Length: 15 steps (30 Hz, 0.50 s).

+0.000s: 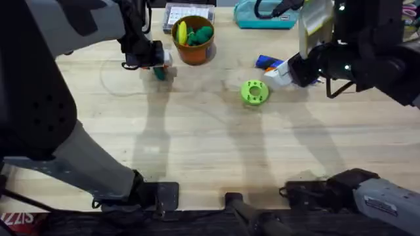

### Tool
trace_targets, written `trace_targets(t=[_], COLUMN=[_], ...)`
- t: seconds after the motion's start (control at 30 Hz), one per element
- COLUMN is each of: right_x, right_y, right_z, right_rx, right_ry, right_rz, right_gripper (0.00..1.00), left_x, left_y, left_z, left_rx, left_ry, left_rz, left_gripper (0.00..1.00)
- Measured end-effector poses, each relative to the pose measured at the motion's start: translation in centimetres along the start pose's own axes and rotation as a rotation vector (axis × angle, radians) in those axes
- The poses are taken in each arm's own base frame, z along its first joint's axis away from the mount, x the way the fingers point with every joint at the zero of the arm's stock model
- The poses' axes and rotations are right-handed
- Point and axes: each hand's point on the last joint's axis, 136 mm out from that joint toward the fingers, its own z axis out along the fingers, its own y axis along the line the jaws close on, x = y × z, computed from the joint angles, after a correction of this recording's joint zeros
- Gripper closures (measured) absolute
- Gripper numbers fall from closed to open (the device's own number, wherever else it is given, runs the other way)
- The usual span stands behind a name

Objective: Pick up the gripper from the table and insert it into the empty holder that is missing its gripper. Then pick up a screw, insert it into the mounting hole, and use the screwdriver to tighten it. Finally, clean up the table by picking up the vegetable and placing it into the bucket.

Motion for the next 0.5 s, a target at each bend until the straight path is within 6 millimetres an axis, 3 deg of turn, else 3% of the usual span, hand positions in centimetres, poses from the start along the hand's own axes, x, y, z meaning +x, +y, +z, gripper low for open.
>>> trace_targets(t=[0.13, 0.27, 0.5], right_x=[0.01, 0.01, 0.01], right_y=[0.00, 0.00, 0.00], right_z=[0.01, 0.01, 0.01], right_rx=[0.000, 0.000, 0.000], right_ry=[0.000, 0.000, 0.000], right_rz=[0.000, 0.000, 0.000], right_gripper=[0.029, 0.029, 0.029], left_x=[0.25, 0.15, 0.19], left_y=[-0.02, -0.08, -0.10], left_z=[0.43, 0.53, 0.08], left_rx=[0.000, 0.003, 0.002], left_ry=[0.012, 0.009, 0.023], left_rz=[-0.029, -0.048, -0.050], left_gripper=[0.633, 0.942, 0.972])
